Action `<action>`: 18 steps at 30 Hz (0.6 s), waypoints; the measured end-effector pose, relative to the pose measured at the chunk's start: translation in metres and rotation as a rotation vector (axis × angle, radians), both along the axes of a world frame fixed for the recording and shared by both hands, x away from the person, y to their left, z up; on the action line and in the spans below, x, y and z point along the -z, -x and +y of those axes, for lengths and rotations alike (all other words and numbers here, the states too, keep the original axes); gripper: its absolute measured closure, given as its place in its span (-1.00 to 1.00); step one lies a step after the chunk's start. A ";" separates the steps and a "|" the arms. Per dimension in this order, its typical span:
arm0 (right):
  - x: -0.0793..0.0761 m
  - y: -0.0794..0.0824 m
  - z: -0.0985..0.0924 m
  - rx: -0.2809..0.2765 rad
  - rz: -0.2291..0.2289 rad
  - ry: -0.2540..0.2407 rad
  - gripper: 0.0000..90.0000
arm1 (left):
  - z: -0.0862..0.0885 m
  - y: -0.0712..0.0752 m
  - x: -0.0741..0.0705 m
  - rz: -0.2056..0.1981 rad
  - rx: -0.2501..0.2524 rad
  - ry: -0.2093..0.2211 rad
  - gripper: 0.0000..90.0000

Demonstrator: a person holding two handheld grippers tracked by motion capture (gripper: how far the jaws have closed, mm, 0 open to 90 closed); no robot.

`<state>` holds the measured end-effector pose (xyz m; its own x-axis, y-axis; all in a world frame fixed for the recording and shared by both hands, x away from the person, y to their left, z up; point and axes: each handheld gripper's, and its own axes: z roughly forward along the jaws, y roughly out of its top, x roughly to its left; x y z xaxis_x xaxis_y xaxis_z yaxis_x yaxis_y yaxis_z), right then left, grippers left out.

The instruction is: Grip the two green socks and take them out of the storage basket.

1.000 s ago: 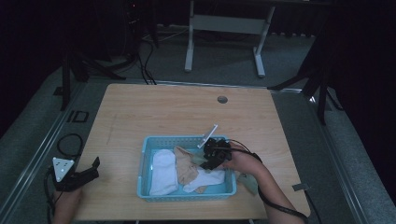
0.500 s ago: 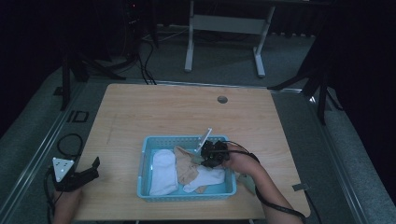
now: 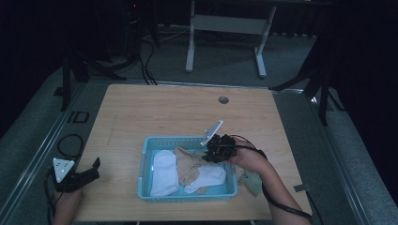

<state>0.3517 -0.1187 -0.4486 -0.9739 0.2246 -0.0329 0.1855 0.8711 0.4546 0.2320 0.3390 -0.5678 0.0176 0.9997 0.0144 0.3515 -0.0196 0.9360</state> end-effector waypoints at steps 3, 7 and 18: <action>-0.009 0.001 -0.003 0.005 -0.021 -0.023 0.84 | 0.000 0.000 0.000 0.001 0.000 0.001 -0.99; -0.020 0.004 -0.006 0.001 -0.043 -0.055 0.84 | 0.000 0.000 0.000 0.001 -0.002 0.000 -0.99; -0.049 0.008 -0.029 0.037 -0.084 -0.124 0.84 | 0.000 0.000 0.000 0.000 -0.002 0.000 -0.99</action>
<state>0.3442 -0.1473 -0.3997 -0.9599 0.2673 -0.0841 0.1727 0.8005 0.5740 0.2322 0.3389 -0.5679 0.0159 0.9998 0.0147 0.3516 -0.0193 0.9360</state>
